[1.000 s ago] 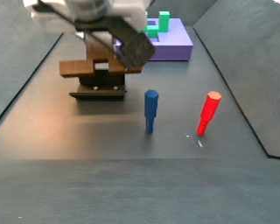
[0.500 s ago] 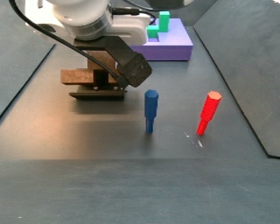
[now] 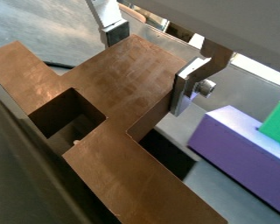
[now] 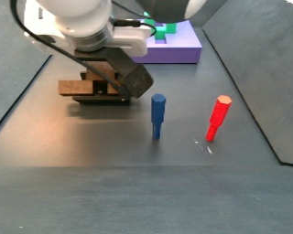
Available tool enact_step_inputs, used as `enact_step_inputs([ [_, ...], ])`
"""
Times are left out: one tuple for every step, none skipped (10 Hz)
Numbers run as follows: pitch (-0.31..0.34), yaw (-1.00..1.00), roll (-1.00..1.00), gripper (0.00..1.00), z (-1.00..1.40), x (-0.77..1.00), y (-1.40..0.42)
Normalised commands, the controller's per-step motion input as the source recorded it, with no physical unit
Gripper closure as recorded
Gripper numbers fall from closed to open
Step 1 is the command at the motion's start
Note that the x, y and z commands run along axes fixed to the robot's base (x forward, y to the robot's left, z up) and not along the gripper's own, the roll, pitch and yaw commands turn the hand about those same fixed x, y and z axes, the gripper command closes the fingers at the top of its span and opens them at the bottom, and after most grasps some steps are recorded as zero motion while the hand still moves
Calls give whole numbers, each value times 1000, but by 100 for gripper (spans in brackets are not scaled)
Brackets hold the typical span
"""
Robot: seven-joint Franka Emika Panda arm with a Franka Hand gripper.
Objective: Pick up the brown object. Move up. Place the brown object on the fixture. Regrasp the brown object. Move to above the board. Insert the brown object.
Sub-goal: Place the brown object on the fixture, then regrasp the brown object.
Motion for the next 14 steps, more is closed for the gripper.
enact_step_inputs([
  [0, 0, 0, 100, -171, 0, 80],
  [0, 0, 0, 100, -131, 0, 86],
  [0, -6, -37, 100, -94, 0, 86],
  [0, 0, 23, 100, 0, 0, 0],
  [0, 0, 0, 100, 0, 0, 0],
  [0, 0, 0, 0, 0, 0, 0],
  [0, 0, 6, 0, 0, 0, 0],
  [-9, 0, 546, 0, 369, -9, -91],
  [-69, 0, 660, 0, 749, 0, -63],
  [-137, 0, 551, 0, 923, 9, 0],
  [-160, 0, 480, 0, 903, 74, 0],
  [-189, 0, 643, 0, 769, 111, -31],
  [-200, 0, 969, 0, 609, 120, -43],
  [-177, 0, 1000, 0, 414, 54, -31],
])
